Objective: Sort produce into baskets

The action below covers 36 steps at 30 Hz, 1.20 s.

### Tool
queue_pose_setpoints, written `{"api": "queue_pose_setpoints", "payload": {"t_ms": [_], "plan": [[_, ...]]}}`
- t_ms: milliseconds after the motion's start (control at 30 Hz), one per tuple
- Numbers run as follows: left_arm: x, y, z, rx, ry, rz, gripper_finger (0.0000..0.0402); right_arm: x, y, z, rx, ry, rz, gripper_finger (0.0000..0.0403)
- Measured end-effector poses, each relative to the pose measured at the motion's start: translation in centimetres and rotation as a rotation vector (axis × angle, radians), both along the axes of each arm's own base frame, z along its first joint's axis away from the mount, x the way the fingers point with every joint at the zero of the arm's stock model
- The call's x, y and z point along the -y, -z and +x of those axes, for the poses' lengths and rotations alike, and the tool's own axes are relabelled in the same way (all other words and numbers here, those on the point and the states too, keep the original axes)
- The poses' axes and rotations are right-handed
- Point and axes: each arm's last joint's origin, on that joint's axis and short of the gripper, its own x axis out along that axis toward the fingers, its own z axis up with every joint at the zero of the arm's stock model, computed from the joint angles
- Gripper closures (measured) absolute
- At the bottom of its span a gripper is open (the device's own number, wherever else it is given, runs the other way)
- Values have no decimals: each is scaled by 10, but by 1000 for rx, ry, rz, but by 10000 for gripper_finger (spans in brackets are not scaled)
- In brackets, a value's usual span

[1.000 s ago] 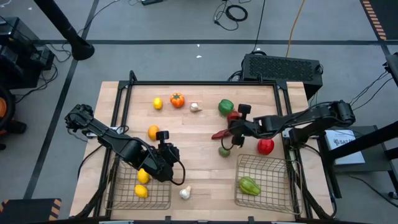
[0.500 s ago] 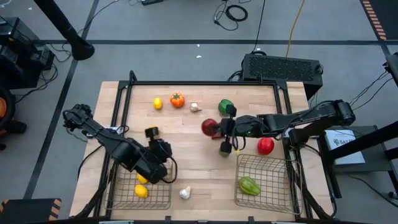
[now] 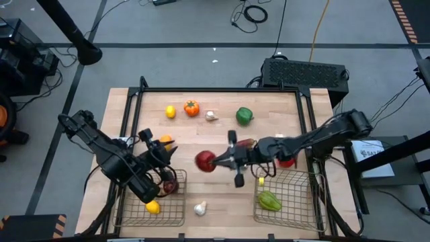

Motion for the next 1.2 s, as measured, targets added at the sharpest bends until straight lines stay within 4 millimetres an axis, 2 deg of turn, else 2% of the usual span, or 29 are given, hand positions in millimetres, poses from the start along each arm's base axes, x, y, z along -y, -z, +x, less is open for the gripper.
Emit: {"api": "queue_pose_setpoints", "payload": {"t_ms": [367,633,933,1200], "plan": [[-4,-2,-3,27,-17,95,295,-36,22,71,-17,-55,72,402],[-6,-6,-7,41,-16,77,295,-68,46,115,-39,-127,125,402],[-3,-7,-13,35,4,23,295,-82,75,141,-92,-137,206,402],[-3,-7,-13,33,6,21,295,-81,82,143,-115,-131,252,402]]}}
